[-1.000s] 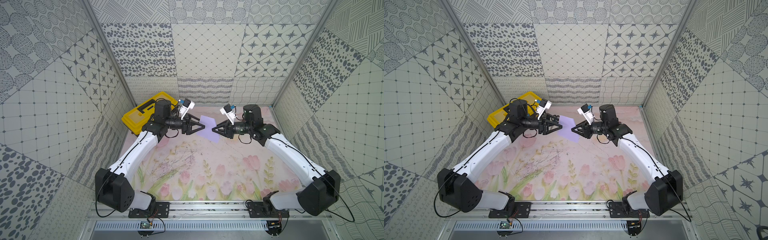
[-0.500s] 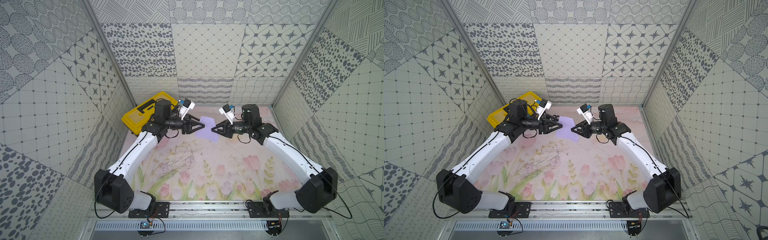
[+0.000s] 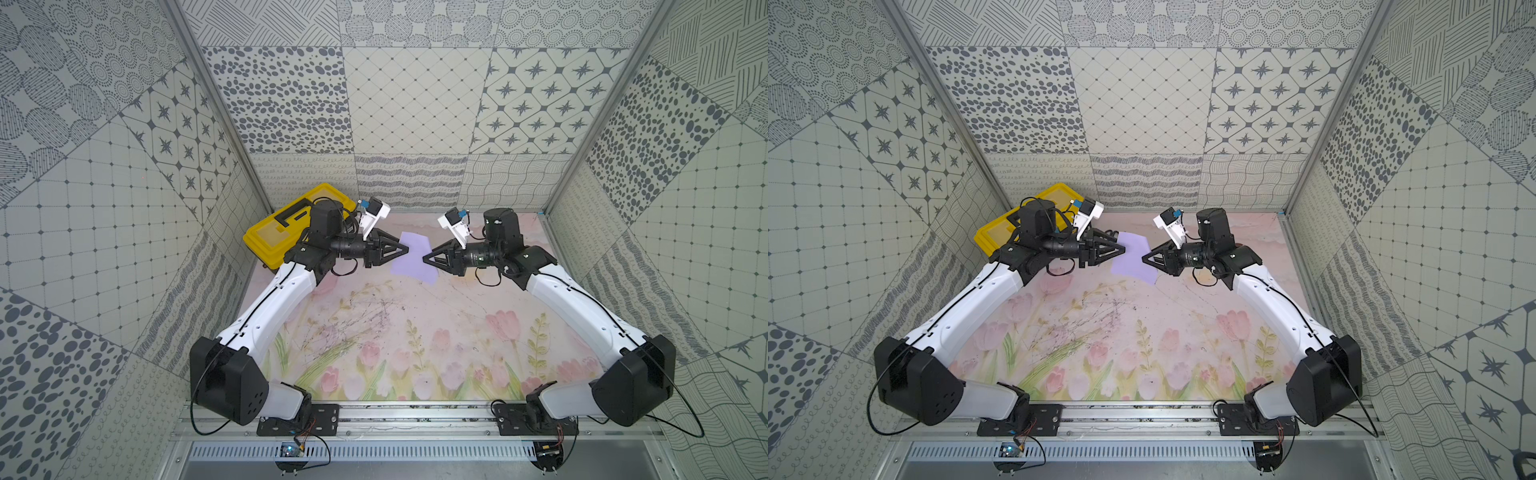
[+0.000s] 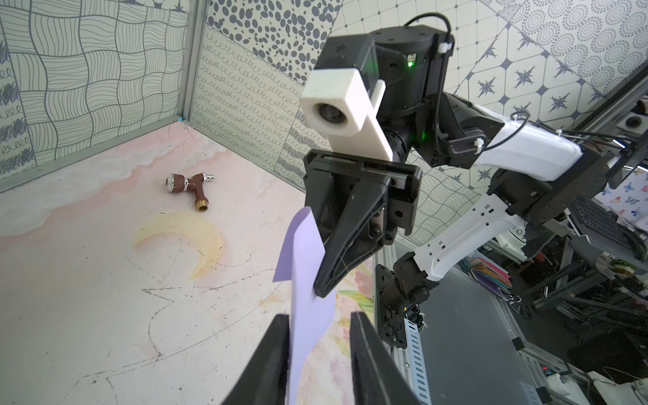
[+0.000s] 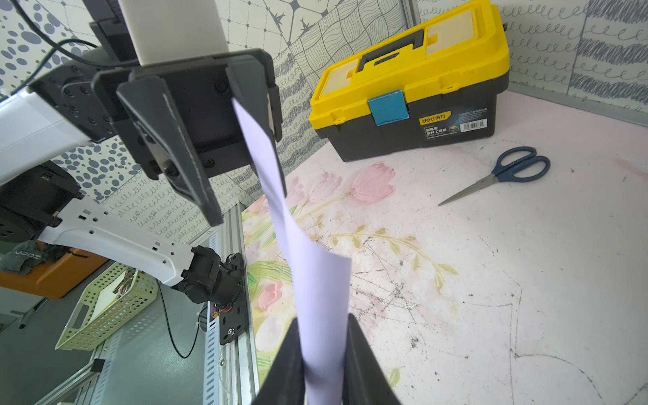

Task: Fold the square paper along the opposite sides
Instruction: Pick up the paper from the center of the board, then fold the paper.

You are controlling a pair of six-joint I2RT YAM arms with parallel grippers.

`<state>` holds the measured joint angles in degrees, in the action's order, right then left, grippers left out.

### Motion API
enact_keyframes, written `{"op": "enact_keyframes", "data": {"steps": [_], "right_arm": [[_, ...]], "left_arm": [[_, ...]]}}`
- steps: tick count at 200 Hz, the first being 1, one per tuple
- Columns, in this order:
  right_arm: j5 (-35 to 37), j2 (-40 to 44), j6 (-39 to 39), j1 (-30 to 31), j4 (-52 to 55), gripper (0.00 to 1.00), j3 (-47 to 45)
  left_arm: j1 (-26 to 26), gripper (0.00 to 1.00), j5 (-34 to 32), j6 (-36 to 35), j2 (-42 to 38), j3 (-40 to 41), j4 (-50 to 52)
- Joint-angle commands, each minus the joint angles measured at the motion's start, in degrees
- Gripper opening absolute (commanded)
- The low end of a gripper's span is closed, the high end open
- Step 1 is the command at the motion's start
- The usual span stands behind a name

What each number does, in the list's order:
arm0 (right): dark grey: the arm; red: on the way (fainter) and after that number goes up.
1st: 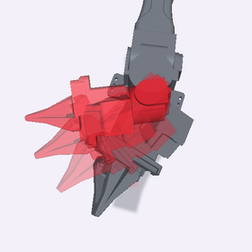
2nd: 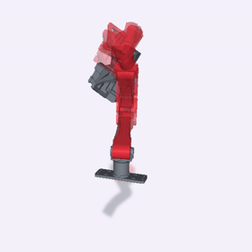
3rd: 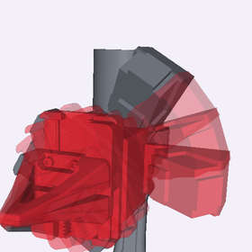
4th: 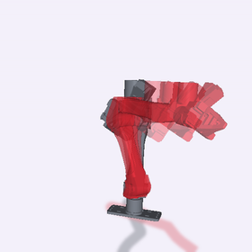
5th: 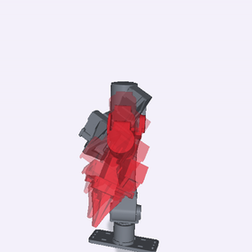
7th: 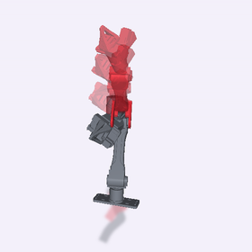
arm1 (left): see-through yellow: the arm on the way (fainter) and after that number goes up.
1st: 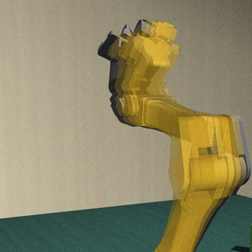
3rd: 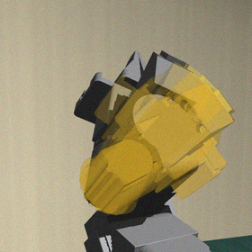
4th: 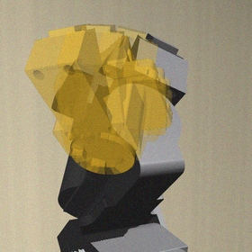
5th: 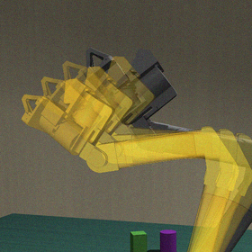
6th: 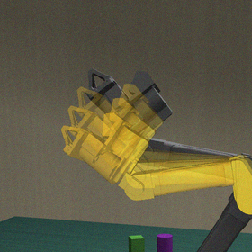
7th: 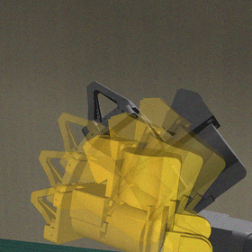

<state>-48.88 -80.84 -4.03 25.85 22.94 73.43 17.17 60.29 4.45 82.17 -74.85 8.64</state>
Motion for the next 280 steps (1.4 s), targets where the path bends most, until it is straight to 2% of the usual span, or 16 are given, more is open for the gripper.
{"op": "enact_keyframes", "data": {"steps": [1,44,57,59,85,90,113,125,134,153,183,216,240,262,280], "right_arm": [[-0.7,0.4,0.9,0.5,-1.4,0.22,1.5],[-0.6,0.4,1.0,0.7,-1.2,0.22,1.6],[-0.7,0.4,1.0,0.8,-1.2,0.22,1.6],[-0.7,0.4,1.0,0.8,-1.2,0.22,1.6],[-0.4,0.6,1.0,0.7,-1.2,0.24,1.5],[-0.3,0.6,0.9,0.7,-1.2,0.28,1.5],[3.1,1.7,0.3,0.7,-1.2,0.63,1.4],[7.2,3.5,0.0,0.6,-1.2,0.71,0.8],[10.0,5.5,0.0,0.2,-1.5,0.82,0.1],[10.6,10.7,-1.0,-1.6,-4.3,0.88,-3.0],[-0.9,17.9,-4.6,-4.6,-15.6,0.89,-10.8],[-5.0,18.6,-4.1,-4.6,-19.3,0.88,-13.1],[-6.6,18.3,-4.3,-4.6,-22.6,0.83,-13.8],[-2.5,20.8,-4.2,-4.7,-23.7,0.78,-14.6],[8.9,23.8,-4.8,-4.9,-23.4,0.76,-15.6]], "left_arm": [[0.7,0.29,-0.2,-1.0,0.1,-0.5,-0.2],[0.8,0.15,-0.6,-1.2,0.5,-0.5,-0.1],[0.7,0.06,-0.9,-1.2,0.7,-0.6,0.1],[0.7,0.0,-0.9,-1.3,0.7,-0.5,0.2],[0.9,0.0,-1.8,-1.6,0.8,-0.6,0.7],[0.9,0.0,-2.0,-1.6,0.7,-0.5,0.7],[1.0,0.0,-3.3,-1.6,-0.6,-0.3,0.7],[0.9,0.0,-3.6,-1.5,-2.1,0.0,0.7],[1.0,0.0,-3.5,-1.3,-3.4,0.6,0.1],[1.1,0.0,-3.0,0.0,-6.5,2.5,-2.4],[1.5,0.0,1.8,5.6,-9.8,5.7,-10.3],[2.5,0.0,3.1,11.6,-12.3,8.4,-19.0],[4.3,0.0,1.8,13.2,-14.5,9.4,-21.7],[5.7,0.0,-1.8,10.8,-17.0,9.4,-18.4],[6.4,0.0,-4.6,9.2,-19.2,9.9,-16.1]]}}
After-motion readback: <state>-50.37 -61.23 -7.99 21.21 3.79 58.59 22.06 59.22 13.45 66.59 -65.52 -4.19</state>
